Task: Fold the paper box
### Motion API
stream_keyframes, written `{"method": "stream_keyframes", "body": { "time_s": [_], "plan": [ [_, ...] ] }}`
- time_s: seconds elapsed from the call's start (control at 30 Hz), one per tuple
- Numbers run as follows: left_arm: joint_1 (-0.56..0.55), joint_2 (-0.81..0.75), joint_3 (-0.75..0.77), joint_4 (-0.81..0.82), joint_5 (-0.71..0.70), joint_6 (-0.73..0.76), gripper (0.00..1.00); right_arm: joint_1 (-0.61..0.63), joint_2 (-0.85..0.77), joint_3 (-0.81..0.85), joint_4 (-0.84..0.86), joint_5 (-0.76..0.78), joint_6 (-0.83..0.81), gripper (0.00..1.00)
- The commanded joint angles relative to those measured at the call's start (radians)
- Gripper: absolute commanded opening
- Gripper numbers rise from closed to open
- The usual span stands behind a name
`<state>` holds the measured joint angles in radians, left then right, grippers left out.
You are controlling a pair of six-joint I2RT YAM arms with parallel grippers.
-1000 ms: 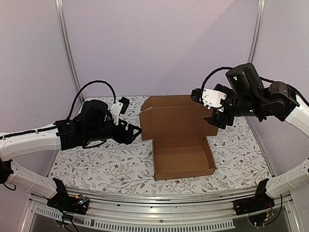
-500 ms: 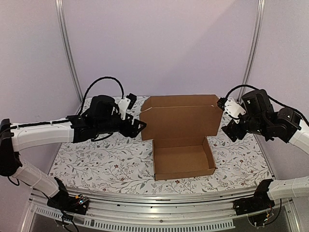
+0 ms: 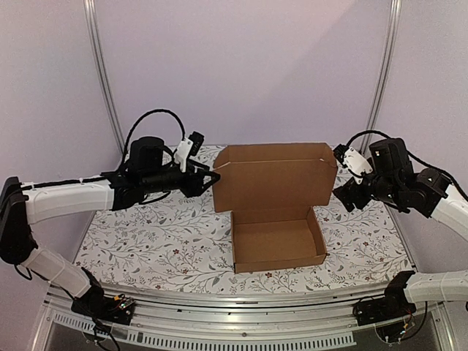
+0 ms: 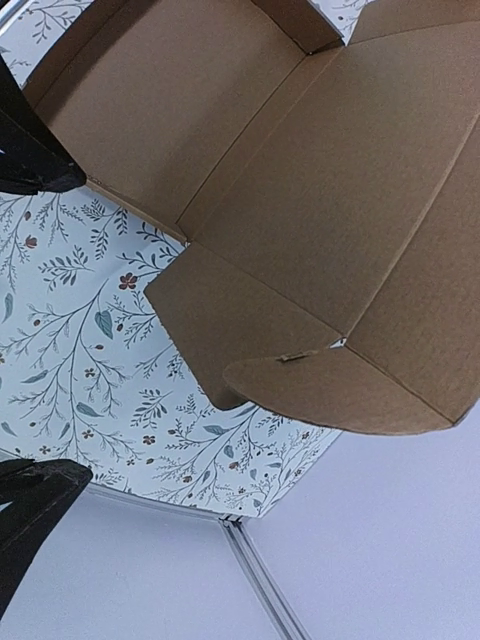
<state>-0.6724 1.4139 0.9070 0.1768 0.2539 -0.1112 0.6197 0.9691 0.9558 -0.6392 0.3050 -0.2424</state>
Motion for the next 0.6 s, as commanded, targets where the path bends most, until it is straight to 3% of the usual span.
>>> {"method": "stream_keyframes", "body": {
  "time_s": [0.0, 0.2, 0.57],
  "plan": [
    [0.021, 0.033, -0.005, 0.043, 0.096, 0.015, 0.51, -0.015, -0.001, -0.018, 0.026, -0.035, 0.021, 0.91],
    [0.023, 0.057, 0.008, 0.045, 0.106, 0.012, 0.41, -0.015, -0.006, -0.025, 0.024, -0.042, 0.022, 0.91],
    [0.023, 0.072, 0.019, 0.059, 0.111, 0.006, 0.03, -0.046, -0.027, -0.030, 0.024, -0.046, 0.009, 0.90]
  ]
}}
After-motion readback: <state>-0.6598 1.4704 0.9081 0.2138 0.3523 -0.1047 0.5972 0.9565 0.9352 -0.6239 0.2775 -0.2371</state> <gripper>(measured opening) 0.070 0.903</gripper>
